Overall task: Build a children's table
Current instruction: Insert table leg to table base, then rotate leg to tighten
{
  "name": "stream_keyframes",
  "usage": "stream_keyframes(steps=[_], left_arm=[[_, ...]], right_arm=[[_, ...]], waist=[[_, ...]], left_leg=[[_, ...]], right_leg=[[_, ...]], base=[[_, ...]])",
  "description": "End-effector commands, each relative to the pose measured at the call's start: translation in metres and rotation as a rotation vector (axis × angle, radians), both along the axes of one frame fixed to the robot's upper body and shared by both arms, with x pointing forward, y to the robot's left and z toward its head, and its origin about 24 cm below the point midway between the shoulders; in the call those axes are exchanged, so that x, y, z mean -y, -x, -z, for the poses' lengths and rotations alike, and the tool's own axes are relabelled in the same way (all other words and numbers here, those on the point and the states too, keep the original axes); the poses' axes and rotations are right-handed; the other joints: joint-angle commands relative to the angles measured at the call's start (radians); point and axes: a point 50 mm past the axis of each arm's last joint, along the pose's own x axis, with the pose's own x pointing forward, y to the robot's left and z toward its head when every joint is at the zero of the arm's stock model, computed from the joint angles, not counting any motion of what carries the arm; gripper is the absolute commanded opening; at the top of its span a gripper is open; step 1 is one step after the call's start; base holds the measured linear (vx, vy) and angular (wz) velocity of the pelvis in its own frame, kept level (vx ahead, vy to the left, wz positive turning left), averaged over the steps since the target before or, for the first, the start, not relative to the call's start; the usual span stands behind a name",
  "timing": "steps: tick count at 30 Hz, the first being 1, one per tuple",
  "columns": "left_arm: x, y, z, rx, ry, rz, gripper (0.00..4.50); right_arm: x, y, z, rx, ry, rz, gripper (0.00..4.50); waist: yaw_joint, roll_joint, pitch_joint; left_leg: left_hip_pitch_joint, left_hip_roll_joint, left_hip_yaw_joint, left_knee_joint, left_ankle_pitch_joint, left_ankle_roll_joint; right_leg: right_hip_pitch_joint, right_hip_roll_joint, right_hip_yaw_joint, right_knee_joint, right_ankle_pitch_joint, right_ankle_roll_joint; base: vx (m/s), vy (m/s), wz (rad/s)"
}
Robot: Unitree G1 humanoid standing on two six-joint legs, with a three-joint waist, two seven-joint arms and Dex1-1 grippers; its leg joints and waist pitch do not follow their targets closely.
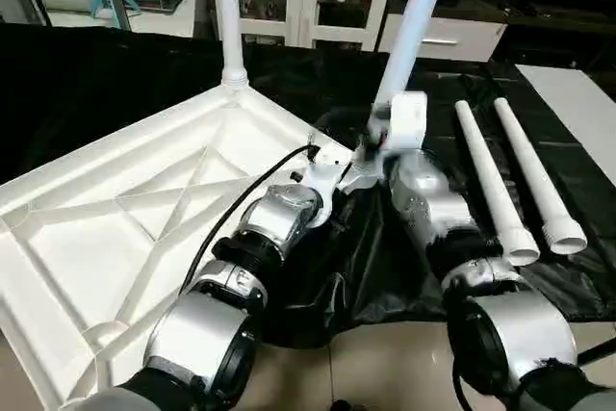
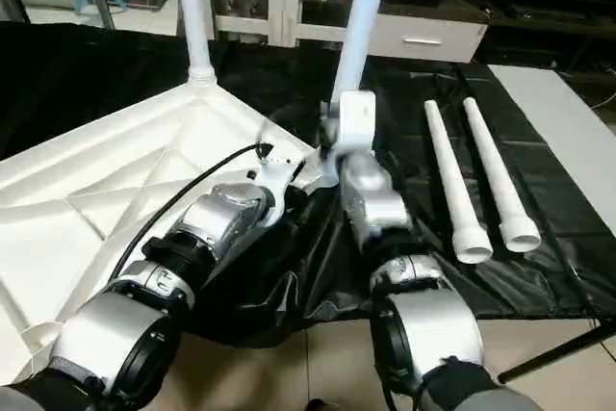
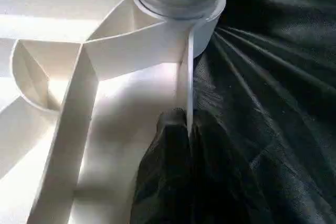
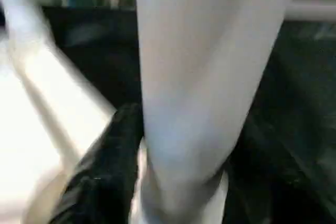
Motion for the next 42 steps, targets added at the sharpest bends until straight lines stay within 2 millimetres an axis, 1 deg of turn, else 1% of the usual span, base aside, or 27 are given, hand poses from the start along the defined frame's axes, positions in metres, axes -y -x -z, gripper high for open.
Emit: stream_keyframes(steps=[1, 4, 6, 7, 9, 11, 12, 13, 14, 16, 17, 18, 20, 21, 22, 23, 24, 25, 26, 27, 28, 30, 33, 36, 38, 41, 42], left_arm=[[0.007, -0.003, -0.02, 0.09, 0.07, 0.08, 0.0], [0.005, -0.003, -0.02, 0.086, 0.06, 0.102, 0.0], [0.002, -0.003, -0.02, 0.081, 0.051, 0.131, 0.0], [0.002, -0.002, -0.02, 0.081, 0.049, 0.137, 0.0], [-0.001, 0.001, -0.021, 0.079, 0.037, 0.229, 0.0], [-0.002, 0.003, -0.022, 0.076, 0.034, 0.286, 0.0], [-0.004, 0.005, -0.021, 0.06, 0.026, 0.32, 0.0], [-0.007, 0.007, -0.02, 0.057, 0.015, 0.363, 0.0], [-0.011, 0.009, -0.019, 0.041, 0.001, 0.399, 0.0], [-0.018, 0.014, -0.019, 0.036, -0.014, 0.498, 0.0], [-0.018, 0.014, -0.019, 0.036, -0.014, 0.498, 0.0], [-0.029, 0.019, -0.017, 0.018, -0.038, 0.592, 0.0], [-0.038, 0.022, -0.015, 0.006, -0.066, 0.647, 0.0], [-0.046, 0.025, -0.014, 0.002, -0.088, 0.7, 0.0], [-0.049, 0.026, -0.014, -0.002, -0.095, 0.721, 0.0], [-0.049, 0.026, -0.014, -0.002, -0.095, 0.721, 0.0], [-0.052, 0.031, -0.016, -0.005, -0.079, 0.798, 0.0], [-0.054, 0.032, -0.017, -0.014, -0.072, 0.823, 0.0], [-0.054, 0.033, -0.017, -0.021, -0.068, 0.837, 0.0], [-0.055, 0.034, -0.018, -0.021, -0.065, 0.844, 0.0], [-0.055, 0.033, -0.018, -0.019, -0.07, 0.847, 0.0], [-0.055, 0.032, -0.019, -0.014, -0.082, 0.852, 0.0], [-0.053, 0.034, -0.019, -0.019, -0.071, 0.879, 0.0], [-0.051, 0.035, -0.019, -0.019, -0.068, 0.891, 0.0], [-0.051, 0.035, -0.019, -0.02, -0.067, 0.894, 0.0], [-0.051, 0.035, -0.019, -0.021, -0.068, 0.892, 0.0], [-0.052, 0.035, -0.018, -0.023, -0.068, 0.89, 0.0]], right_arm=[[-0.003, 0.004, 0.006, -0.029, -0.03, -0.103, 2.92], [0.001, 0.004, 0.001, -0.003, -0.037, -0.131, 3.13], [0.005, 0.005, -0.005, 0.03, -0.047, -0.183, 3.35], [0.006, 0.005, -0.006, 0.038, -0.051, -0.193, 3.4], [0.013, 0.011, -0.015, 0.085, -0.068, -0.282, 3.57], [0.017, 0.015, -0.019, 0.103, -0.076, -0.329, 3.79], [0.019, 0.019, -0.022, 0.113, -0.081, -0.371, 3.85], [0.024, 0.023, -0.024, 0.122, -0.073, -0.408, 3.93], [0.031, 0.028, -0.026, 0.127, -0.055, -0.447, 3.93], [0.047, 0.041, -0.031, 0.119, -0.003, -0.532, 4.13], [0.047, 0.041, -0.031, 0.119, -0.003, -0.532, 4.22], [0.06, 0.052, -0.035, 0.098, 0.046, -0.61, 4.29], [0.069, 0.064, -0.038, 0.064, 0.091, -0.706, 4.45], [0.075, 0.075, -0.04, 0.035, 0.133, -0.797, 4.45], [0.077, 0.079, -0.041, 0.023, 0.147, -0.827, 4.45], [0.077, 0.079, -0.041, 0.023, 0.147, -0.827, 4.45], [0.081, 0.087, -0.043, -0.016, 0.151, -0.882, 4.45], [0.083, 0.089, -0.043, -0.044, 0.143, -0.893, 4.45], [0.083, 0.091, -0.043, -0.061, 0.137, -0.899, 4.45], [0.083, 0.092, -0.043, -0.075, 0.132, -0.915, 4.45], [0.083, 0.093, -0.042, -0.082, 0.138, -0.921, 4.45], [0.079, 0.091, -0.039, -0.09, 0.165, -0.926, 4.45], [0.076, 0.086, -0.032, -0.093, 0.19, -0.902, 4.45], [0.072, 0.082, -0.023, -0.104, 0.217, -0.882, 4.45], [0.071, 0.08, -0.018, -0.12, 0.254, -0.871, 4.45], [0.07, 0.074, -0.017, -0.116, 0.258, -0.833, 4.45], [0.068, 0.073, -0.018, -0.115, 0.247, -0.835, 4.29]], waist=[[0.005, -0.001, -0.062], [0.007, -0.001, -0.065], [0.014, -0.003, -0.075], [0.017, -0.006, -0.074], [0.021, -0.003, -0.076], [0.033, -0.004, -0.084], [0.032, -0.005, -0.085], [0.04, -0.008, -0.087], [0.037, -0.004, -0.085], [0.048, 0.002, -0.081], [0.048, 0.001, -0.079], [0.049, 0.001, -0.077], [0.061, 0.004, -0.073], [0.061, 0.007, -0.072], [0.065, 0.01, -0.071], [0.065, 0.009, -0.07], [0.064, 0.015, -0.069], [0.065, 0.016, -0.071], [0.06, 0.012, -0.072], [0.061, 0.013, -0.073], [0.063, 0.017, -0.075], [0.064, 0.016, -0.076], [0.068, 0.022, -0.078], [0.067, 0.022, -0.081], [0.071, 0.021, -0.082], [0.072, 0.018, -0.081], [0.071, 0.018, -0.081]], left_leg=[[-0.008, 0.065, -0.014, -0.073, -0.167, 0.111], [-0.009, 0.063, -0.009, -0.065, -0.152, 0.124], [-0.017, 0.061, -0.007, -0.056, -0.076, 0.143], [-0.021, 0.058, -0.003, -0.051, -0.042, 0.171], [-0.026, 0.059, -0.004, -0.047, -0.013, 0.199], [-0.023, 0.062, -0.005, -0.036, 0.089, 0.243], [-0.024, 0.06, -0.004, -0.033, 0.111, 0.255], [-0.023, 0.06, -0.006, -0.027, 0.151, 0.279], [-0.026, 0.061, -0.005, -0.025, 0.164, 0.302], [-0.021, 0.066, -0.008, -0.025, 0.136, 0.304], [-0.022, 0.072, -0.007, -0.026, 0.109, 0.289], [-0.022, 0.071, -0.008, -0.028, 0.093, 0.274], [-0.021, 0.074, -0.01, -0.034, 0.004, 0.217], [-0.021, 0.075, -0.012, -0.037, -0.017, 0.202], [-0.019, 0.077, -0.012, -0.039, -0.055, 0.17], [-0.021, 0.076, -0.013, -0.042, -0.07, 0.156], [-0.025, 0.074, -0.015, -0.046, -0.096, 0.124], [-0.023, 0.072, -0.016, -0.048, -0.114, 0.106], [-0.026, 0.073, -0.015, -0.048, -0.105, 0.094], [-0.026, 0.072, -0.015, -0.047, -0.105, 0.09], [-0.019, 0.071, -0.011, -0.044, -0.108, 0.082], [-0.022, 0.069, -0.009, -0.042, -0.096, 0.08], [-0.023, 0.07, -0.011, -0.041, -0.076, 0.073], [-0.023, 0.068, -0.01, -0.039, -0.068, 0.061], [-0.024, 0.068, -0.011, -0.038, -0.038, 0.066], [-0.026, 0.065, -0.01, -0.037, -0.043, 0.071], [-0.027, 0.066, -0.011, -0.038, -0.046, 0.071]], right_leg=[[0.054, -0.077, 0.056, -0.053, -0.286, -0.187], [0.051, -0.078, 0.055, -0.058, -0.334, -0.193], [0.057, -0.075, 0.055, -0.042, -0.242, -0.206], [0.052, -0.073, 0.055, -0.035, -0.186, -0.22], [0.059, -0.073, 0.053, -0.027, -0.165, -0.234], [0.059, -0.07, 0.052, -0.007, -0.057, -0.257], [0.056, -0.069, 0.052, -0.003, -0.032, -0.266], [0.059, -0.069, 0.053, 0.007, 0.02, -0.277], [0.052, -0.066, 0.05, 0.007, 0.024, -0.289], [0.054, -0.066, 0.047, 0.001, -0.045, -0.278], [0.049, -0.066, 0.048, -0.003, -0.091, -0.266], [0.05, -0.066, 0.047, -0.008, -0.123, -0.259], [0.055, -0.067, 0.048, -0.021, -0.213, -0.222], [0.053, -0.068, 0.048, -0.023, -0.234, -0.212], [0.054, -0.066, 0.049, -0.029, -0.258, -0.19], [0.055, -0.067, 0.049, -0.029, -0.264, -0.184], [0.055, -0.069, 0.048, -0.032, -0.286, -0.173], [0.061, -0.066, 0.048, -0.035, -0.299, -0.157], [0.059, -0.066, 0.051, -0.029, -0.263, -0.168], [0.059, -0.066, 0.05, -0.029, -0.256, -0.171], [0.054, -0.064, 0.05, -0.029, -0.231, -0.184], [0.056, -0.062, 0.05, -0.024, -0.194, -0.199], [0.058, -0.065, 0.05, -0.017, -0.159, -0.212], [0.059, -0.065, 0.049, -0.014, -0.137, -0.222], [0.063, -0.063, 0.05, -0.004, -0.084, -0.235], [0.067, -0.066, 0.05, -0.007, -0.105, -0.23], [0.067, -0.066, 0.05, -0.007, -0.115, -0.228]], base=[[0.0, 0.0, 0.0], [0.0, 0.0, 0.0], [0.025, -0.051, 0.06], [0.0, 0.0, 0.0], [0.0, 0.0, 0.0], [0.0, 0.0, 0.0], [0.0, 0.0, 0.0], [0.0, 0.0, 0.0], [0.0, 0.0, 0.0], [0.0, 0.0, 0.0], [0.0, 0.0, 0.0], [0.0, 0.0, 0.0], [0.0, 0.0, 0.0], [0.0, 0.0, 0.0], [0.0, 0.0, 0.0], [0.0, 0.0, 0.0], [0.0, 0.0, 0.0], [0.0, 0.0, 0.0], [0.0, 0.0, 0.0], [0.0, 0.0, 0.0], [0.0, 0.0, 0.0], [0.0, 0.0, 0.0], [0.0, 0.0, 0.0], [0.0, 0.0, 0.0], [0.0, 0.0, 0.0], [0.0, 0.0, 0.0], [0.0, 0.0, 0.0]])
